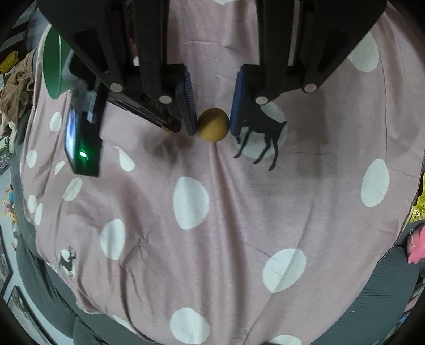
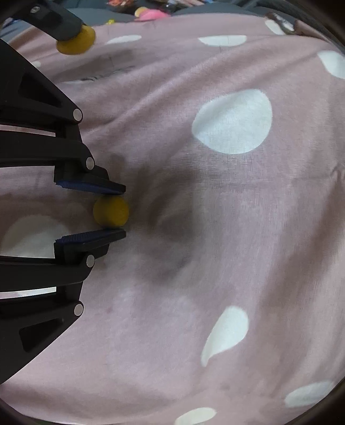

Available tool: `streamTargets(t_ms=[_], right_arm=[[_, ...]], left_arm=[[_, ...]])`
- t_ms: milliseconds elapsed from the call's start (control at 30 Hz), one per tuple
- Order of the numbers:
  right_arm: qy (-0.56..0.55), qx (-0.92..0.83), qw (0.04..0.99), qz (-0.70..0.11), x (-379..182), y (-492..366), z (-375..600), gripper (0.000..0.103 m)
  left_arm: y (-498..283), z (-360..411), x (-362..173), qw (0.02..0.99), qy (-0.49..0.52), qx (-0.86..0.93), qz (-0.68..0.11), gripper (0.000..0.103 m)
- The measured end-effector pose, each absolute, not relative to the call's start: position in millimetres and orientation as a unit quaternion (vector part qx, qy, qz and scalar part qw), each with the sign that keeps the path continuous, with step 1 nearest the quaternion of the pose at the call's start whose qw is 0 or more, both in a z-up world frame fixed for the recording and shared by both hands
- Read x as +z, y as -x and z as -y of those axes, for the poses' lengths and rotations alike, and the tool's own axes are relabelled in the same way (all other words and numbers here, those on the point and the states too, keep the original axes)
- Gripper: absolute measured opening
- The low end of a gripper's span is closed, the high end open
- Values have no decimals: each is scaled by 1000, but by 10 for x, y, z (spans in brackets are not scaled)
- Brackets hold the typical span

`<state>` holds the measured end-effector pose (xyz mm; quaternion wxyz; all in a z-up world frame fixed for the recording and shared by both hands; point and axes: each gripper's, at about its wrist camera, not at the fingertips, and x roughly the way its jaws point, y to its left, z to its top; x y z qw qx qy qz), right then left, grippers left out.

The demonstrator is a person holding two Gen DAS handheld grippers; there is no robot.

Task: Organize fruits
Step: 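Carry both held yellow fruits over the green bowl with both grippers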

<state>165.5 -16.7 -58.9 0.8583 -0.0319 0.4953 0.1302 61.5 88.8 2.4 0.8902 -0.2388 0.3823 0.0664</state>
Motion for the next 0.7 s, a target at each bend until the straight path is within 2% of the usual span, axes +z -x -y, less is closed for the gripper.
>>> streamTargets(t_ms=[400,700], right_arm=[[-29,108,891,-440,23,-557,1194,28],[-15,53,923,-380,292,-442,1624,28]], left_arm=[[-539,-369,114,904,184,24,-386,25],[-461,-5,141,908,155,-10,-388,25]])
